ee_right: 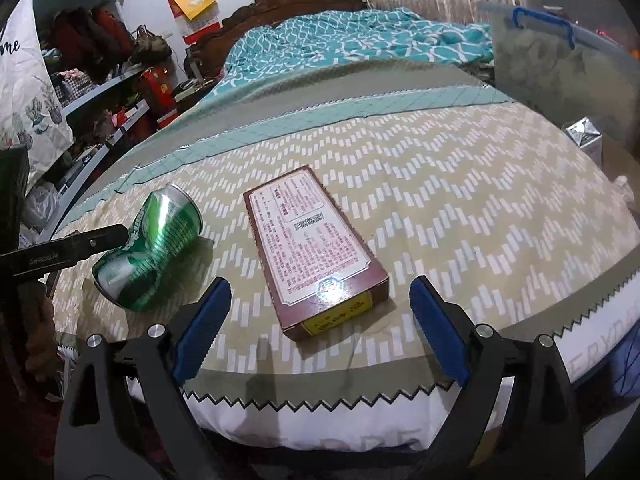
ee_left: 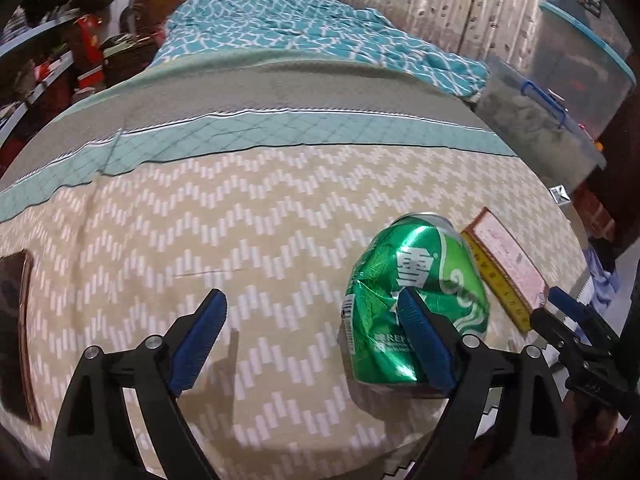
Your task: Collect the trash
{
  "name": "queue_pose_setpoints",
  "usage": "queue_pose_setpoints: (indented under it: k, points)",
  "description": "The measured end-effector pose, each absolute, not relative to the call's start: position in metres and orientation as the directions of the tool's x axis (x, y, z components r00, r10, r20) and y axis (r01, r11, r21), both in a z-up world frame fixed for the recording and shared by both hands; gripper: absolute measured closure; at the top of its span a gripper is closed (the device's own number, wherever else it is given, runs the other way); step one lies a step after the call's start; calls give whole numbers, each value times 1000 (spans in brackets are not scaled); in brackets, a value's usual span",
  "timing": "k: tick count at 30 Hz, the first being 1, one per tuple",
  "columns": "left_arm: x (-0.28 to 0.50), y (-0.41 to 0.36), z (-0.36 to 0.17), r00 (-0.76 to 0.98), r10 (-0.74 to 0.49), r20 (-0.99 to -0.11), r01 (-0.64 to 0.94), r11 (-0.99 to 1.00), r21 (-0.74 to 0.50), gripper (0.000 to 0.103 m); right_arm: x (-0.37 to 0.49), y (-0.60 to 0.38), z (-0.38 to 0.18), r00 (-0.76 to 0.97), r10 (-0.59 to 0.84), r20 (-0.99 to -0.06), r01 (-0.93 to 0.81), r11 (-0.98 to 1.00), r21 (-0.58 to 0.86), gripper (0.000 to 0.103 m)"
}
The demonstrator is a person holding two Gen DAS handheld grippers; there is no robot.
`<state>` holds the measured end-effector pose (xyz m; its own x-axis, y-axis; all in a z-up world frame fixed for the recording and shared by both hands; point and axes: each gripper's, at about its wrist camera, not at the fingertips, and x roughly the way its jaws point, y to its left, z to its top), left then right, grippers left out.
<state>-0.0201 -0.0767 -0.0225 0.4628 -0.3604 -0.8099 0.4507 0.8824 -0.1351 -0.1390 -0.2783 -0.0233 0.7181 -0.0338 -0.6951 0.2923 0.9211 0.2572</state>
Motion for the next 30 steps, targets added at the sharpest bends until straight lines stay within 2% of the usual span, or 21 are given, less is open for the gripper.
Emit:
queue_pose_setpoints:
  k: [3, 8, 21, 30]
  points:
    - [-20, -69, -24, 481, -337, -810, 424, 897, -121, 17, -135, -276, -29, 702, -23, -712, 290, 922, 256, 12]
    - [-19, -60, -26, 492, -320, -810, 400, 909, -116, 14, -127, -267, -34, 677, -31, -735, 275, 937, 214, 3]
    - [-3, -34, -43, 494, -248, -834, 315, 944, -94, 11, -122, -242, -41, 649, -172, -741, 291, 956, 33, 3]
    - [-14, -34, -53, 535, -175, -827, 324, 946, 9, 9, -123, -241, -41, 657, -172, -734, 291, 956, 36, 3]
